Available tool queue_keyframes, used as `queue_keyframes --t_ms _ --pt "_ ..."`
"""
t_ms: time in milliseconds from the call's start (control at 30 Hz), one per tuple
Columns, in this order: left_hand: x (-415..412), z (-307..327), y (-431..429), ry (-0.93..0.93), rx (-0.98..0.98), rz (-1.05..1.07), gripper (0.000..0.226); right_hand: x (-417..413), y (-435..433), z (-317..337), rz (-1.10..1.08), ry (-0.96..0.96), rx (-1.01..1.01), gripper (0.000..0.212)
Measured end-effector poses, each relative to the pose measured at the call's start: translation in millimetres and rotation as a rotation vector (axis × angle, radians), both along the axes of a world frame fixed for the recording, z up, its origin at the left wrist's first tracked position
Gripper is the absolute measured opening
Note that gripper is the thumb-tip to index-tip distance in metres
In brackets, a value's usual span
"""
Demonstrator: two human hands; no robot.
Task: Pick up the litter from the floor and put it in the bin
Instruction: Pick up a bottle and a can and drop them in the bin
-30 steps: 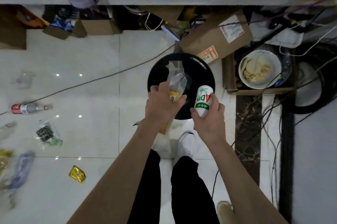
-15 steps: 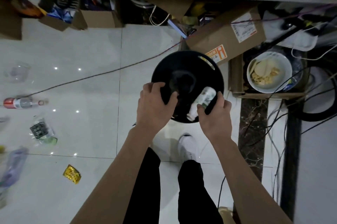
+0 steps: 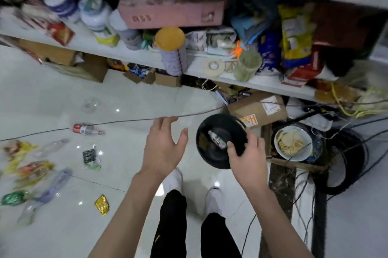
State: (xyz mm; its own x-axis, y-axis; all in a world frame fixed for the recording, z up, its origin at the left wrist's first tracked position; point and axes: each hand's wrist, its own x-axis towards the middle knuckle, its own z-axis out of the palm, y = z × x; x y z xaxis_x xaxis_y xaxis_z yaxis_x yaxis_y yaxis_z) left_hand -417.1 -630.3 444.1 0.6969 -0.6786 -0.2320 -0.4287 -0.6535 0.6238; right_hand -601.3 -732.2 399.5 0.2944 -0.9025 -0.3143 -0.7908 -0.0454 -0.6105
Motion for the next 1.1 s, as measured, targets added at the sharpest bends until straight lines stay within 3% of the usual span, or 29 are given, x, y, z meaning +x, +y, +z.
queue_keyframes --t_ms 267,500,733,1100 --pt "3.0 162.6 82.4 -0.066 -0.112 0.221 0.041 45.7 38.9 173.9 0.270 -0.200 -0.043 0.061" --pt "-3.5 249.1 170.8 -0.114 -0.246 0.467 0.040 100.7 99.8 283.1 0.545 -0.447 -0.038 0.054" --pt "16.6 271.8 276.5 -0.118 -0.300 0.754 0.038 169.9 176.2 308.9 0.787 -0.510 0.028 0.051" --pt "107.9 243.3 474.0 -0.091 -0.275 1.161 0.035 331.0 332.3 296.3 1.048 -0.386 0.044 0.052"
